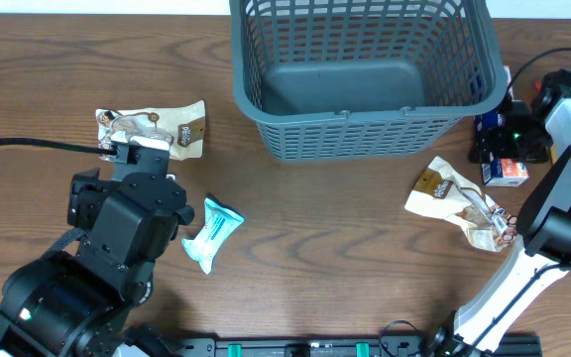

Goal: Pack container
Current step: 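Grasp the blue-and-white box with the right gripper, then lower the held box into the basket and open the right gripper, then move the right gripper to the red-and-yellow spaghetti package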

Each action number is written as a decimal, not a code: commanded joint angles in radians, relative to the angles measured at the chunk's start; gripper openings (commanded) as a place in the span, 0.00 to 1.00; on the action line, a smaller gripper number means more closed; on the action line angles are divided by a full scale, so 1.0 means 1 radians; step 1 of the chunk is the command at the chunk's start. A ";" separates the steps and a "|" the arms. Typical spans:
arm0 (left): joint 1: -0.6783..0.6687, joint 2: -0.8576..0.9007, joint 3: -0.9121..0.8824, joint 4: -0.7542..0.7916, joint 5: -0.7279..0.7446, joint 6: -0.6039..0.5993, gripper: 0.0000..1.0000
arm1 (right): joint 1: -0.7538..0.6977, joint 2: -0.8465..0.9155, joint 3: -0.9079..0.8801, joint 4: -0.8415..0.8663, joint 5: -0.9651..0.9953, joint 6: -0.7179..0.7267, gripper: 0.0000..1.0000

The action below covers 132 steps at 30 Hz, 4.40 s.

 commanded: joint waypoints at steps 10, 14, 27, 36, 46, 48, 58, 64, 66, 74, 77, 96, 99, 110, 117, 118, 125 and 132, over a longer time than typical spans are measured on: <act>0.005 -0.002 0.013 -0.004 -0.012 0.005 0.78 | -0.003 0.008 0.027 0.013 -0.019 0.156 0.01; 0.005 -0.002 0.013 -0.004 -0.012 0.005 0.78 | -0.006 0.008 0.171 -0.074 -0.023 0.199 0.01; 0.005 -0.002 0.013 -0.004 -0.012 0.005 0.79 | -0.008 0.008 1.207 -0.520 -0.122 0.223 0.01; 0.005 -0.002 0.013 -0.004 -0.012 0.005 0.78 | 0.080 -0.052 1.495 -0.563 -0.636 0.270 0.01; 0.005 -0.002 0.013 -0.004 -0.012 0.005 0.79 | 0.363 -0.052 1.413 -0.661 -0.466 0.153 0.01; 0.005 -0.002 0.013 -0.004 -0.012 0.005 0.79 | 0.416 -0.052 1.376 -0.698 -0.388 0.078 0.01; 0.005 -0.002 0.013 -0.004 -0.012 0.005 0.79 | 0.520 -0.051 1.098 -0.694 -0.306 -0.144 0.01; 0.005 -0.002 0.013 -0.004 -0.012 0.005 0.78 | 0.520 -0.051 0.938 -0.645 -0.226 -0.188 0.01; 0.005 -0.002 0.013 -0.004 -0.012 0.005 0.79 | 0.520 -0.051 0.889 -0.615 -0.226 -0.193 0.01; 0.005 -0.002 0.013 -0.004 -0.012 0.005 0.78 | 0.521 -0.051 0.750 -0.567 -0.226 -0.206 0.24; 0.005 -0.002 0.013 -0.004 -0.012 0.005 0.78 | 0.521 -0.051 0.744 -0.556 -0.226 -0.202 0.41; 0.005 -0.002 0.013 -0.004 -0.012 0.005 0.79 | 0.507 -0.051 0.785 -0.290 -0.135 0.072 0.99; 0.005 -0.002 0.013 -0.004 -0.012 0.005 0.78 | 0.480 -0.051 0.885 -0.266 -0.058 0.158 0.99; 0.005 -0.002 0.013 -0.004 -0.012 0.005 0.78 | 0.212 -0.052 1.316 -0.399 0.172 0.381 0.99; 0.005 -0.002 0.013 -0.004 -0.012 0.005 0.79 | 0.014 -0.050 1.301 -0.588 0.060 0.340 0.99; 0.005 -0.002 0.013 -0.004 -0.012 0.005 0.78 | -0.005 -0.050 1.293 -0.607 0.060 0.342 0.99; 0.005 -0.002 0.013 -0.004 -0.012 0.005 0.78 | -0.147 -0.050 1.212 -0.639 0.189 0.589 0.99; 0.005 -0.002 0.013 -0.004 -0.012 0.005 0.79 | -0.248 -0.049 1.088 -0.581 0.032 0.389 0.99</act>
